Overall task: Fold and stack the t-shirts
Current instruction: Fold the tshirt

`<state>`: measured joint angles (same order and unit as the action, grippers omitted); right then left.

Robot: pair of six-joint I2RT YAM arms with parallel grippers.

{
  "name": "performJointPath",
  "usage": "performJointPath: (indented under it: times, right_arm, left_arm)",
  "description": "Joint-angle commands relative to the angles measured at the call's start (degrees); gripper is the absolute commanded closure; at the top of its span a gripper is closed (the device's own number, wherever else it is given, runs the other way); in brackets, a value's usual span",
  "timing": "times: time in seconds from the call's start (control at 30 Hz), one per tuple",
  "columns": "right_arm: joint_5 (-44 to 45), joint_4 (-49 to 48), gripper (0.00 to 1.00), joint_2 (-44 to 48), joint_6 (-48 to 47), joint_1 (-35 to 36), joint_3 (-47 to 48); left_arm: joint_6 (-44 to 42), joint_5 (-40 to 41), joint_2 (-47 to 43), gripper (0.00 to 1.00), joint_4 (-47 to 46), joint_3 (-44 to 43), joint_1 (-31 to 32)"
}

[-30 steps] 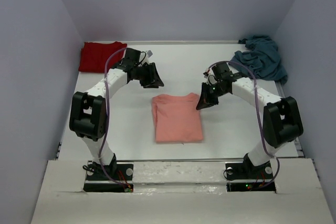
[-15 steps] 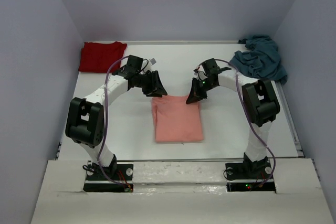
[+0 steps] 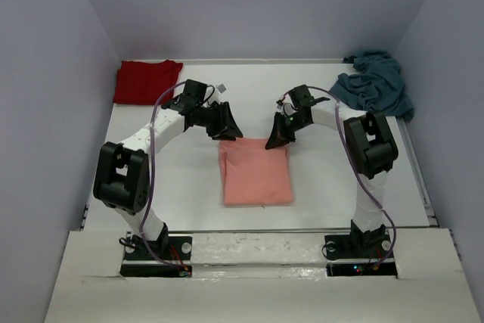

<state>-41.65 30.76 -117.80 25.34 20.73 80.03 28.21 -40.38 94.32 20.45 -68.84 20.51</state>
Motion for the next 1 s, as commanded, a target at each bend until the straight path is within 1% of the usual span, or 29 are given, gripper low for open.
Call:
performJointPath:
  times: [0.0, 0.23, 0.4, 0.57, 0.6, 0.73, 0.97]
  right_arm:
    - [-2.73, -2.29, 1.0, 2.21, 0.14, 0.36, 0.04]
    - [-4.05, -2.55, 1.0, 5.38, 0.67, 0.36, -1.19]
    - [-10.2, -4.74, 1.0, 7.14, 4.01, 0.36, -3.12]
    - [-16.09, -9.75, 1.0, 7.5, 8.31, 0.36, -7.07]
    - [-16.79, -12.02, 1.0, 7.32, 9.45, 0.36, -7.86]
    - [-15.4, -14.24, 1.0, 5.48, 9.11, 0.36, -9.54]
    - [-11.18, -14.15, 1.0, 0.29, 6.3, 0.36, -7.61]
  left_arm:
    - [1.59, -2.16, -1.77, 0.54, 0.56, 0.2, 1.19]
    - [3.34, -1.98, -2.65, 0.54, -0.67, 1.86, 3.39]
    - [3.7, -2.25, -2.39, 0.54, -1.11, 2.48, 4.54]
    - [4.57, -1.98, -2.3, 0.54, -2.6, 3.88, 4.71]
    - [4.66, -2.07, -2.22, 0.54, -2.78, 4.06, 4.71]
    - [4.75, -1.98, -2.13, 0.54, -2.96, 4.41, 4.71]
    - [4.58, -1.81, -1.95, 0.54, -2.96, 4.15, 4.8]
